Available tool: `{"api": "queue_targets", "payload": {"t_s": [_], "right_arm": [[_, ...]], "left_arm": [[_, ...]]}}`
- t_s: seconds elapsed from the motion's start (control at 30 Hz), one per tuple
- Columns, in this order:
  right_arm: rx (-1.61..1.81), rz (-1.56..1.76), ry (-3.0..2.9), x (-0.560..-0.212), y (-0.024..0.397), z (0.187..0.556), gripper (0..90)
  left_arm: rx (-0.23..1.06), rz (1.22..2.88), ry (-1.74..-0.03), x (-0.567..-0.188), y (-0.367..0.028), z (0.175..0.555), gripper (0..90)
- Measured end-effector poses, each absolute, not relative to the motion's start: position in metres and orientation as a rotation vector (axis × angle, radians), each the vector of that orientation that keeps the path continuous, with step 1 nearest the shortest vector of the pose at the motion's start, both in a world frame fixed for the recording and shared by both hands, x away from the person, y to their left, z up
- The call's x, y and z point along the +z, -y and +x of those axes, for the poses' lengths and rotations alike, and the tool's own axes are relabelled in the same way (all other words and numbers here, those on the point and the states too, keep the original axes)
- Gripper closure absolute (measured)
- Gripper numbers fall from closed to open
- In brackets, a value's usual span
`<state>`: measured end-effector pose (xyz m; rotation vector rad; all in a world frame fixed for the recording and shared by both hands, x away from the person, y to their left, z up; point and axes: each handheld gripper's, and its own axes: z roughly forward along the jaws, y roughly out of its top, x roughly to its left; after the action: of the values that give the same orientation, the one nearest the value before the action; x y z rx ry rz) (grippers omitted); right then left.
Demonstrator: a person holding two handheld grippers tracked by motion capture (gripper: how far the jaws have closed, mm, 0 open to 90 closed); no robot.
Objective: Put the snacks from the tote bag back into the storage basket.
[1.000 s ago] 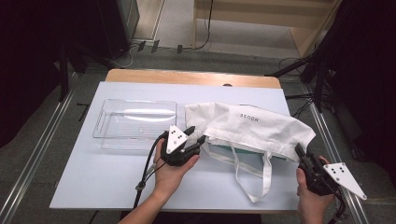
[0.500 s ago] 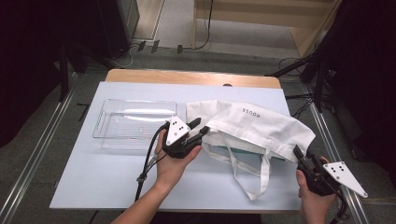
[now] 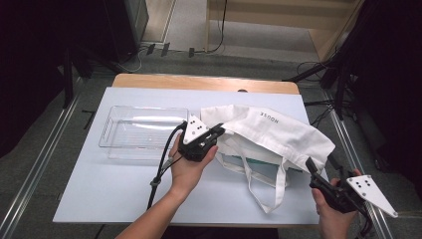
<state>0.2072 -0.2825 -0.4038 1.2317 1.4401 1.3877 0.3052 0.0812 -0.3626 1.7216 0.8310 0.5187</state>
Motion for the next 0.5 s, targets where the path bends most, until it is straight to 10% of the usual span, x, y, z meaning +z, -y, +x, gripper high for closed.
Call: {"api": "queue_targets", "payload": {"t_s": [0.5], "right_arm": [[1.104, 1.267, -1.546, -0.415, 0.209, 0.236, 20.8]], "left_arm": [[0.462, 1.695, -0.824, -0.357, -0.083, 0.300, 90.0]]}}
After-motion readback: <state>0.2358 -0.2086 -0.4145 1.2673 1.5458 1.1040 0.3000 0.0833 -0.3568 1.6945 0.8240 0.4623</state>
